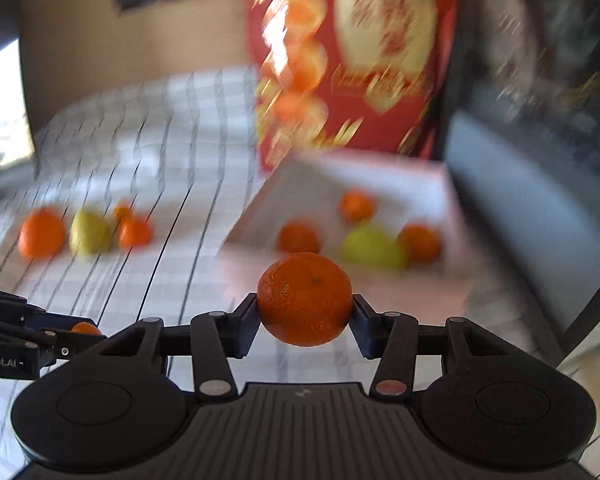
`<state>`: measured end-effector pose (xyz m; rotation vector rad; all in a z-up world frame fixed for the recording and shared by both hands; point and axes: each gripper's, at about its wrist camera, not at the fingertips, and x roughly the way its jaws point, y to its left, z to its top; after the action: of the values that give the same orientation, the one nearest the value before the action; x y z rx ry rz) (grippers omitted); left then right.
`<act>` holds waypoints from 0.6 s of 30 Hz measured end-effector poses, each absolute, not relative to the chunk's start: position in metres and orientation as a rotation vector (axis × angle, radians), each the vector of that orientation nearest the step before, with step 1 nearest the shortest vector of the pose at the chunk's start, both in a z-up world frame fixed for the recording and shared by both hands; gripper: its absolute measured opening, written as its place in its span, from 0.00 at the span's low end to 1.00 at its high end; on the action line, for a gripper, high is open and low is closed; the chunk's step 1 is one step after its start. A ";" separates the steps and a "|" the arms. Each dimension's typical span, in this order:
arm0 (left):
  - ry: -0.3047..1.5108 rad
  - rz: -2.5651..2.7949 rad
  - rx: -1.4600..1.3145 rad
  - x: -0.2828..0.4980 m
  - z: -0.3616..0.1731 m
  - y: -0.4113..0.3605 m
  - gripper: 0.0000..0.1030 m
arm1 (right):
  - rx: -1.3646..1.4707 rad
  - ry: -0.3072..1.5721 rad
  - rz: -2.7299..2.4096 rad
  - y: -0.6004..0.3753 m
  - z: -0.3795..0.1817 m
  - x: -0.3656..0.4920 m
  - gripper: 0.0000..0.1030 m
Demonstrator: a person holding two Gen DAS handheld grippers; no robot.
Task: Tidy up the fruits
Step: 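Carry both tangerines into the pink box and open both tools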
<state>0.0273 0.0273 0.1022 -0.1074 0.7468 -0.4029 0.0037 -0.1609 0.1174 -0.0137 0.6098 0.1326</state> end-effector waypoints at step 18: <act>0.786 -0.473 -0.144 0.222 0.125 -0.038 0.33 | -0.092 0.675 0.045 -0.173 0.138 0.098 0.46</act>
<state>0.2218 -0.0375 0.1252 -0.1436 0.7862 -0.4727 0.0978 -0.1725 0.1376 -0.0919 0.6750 0.0451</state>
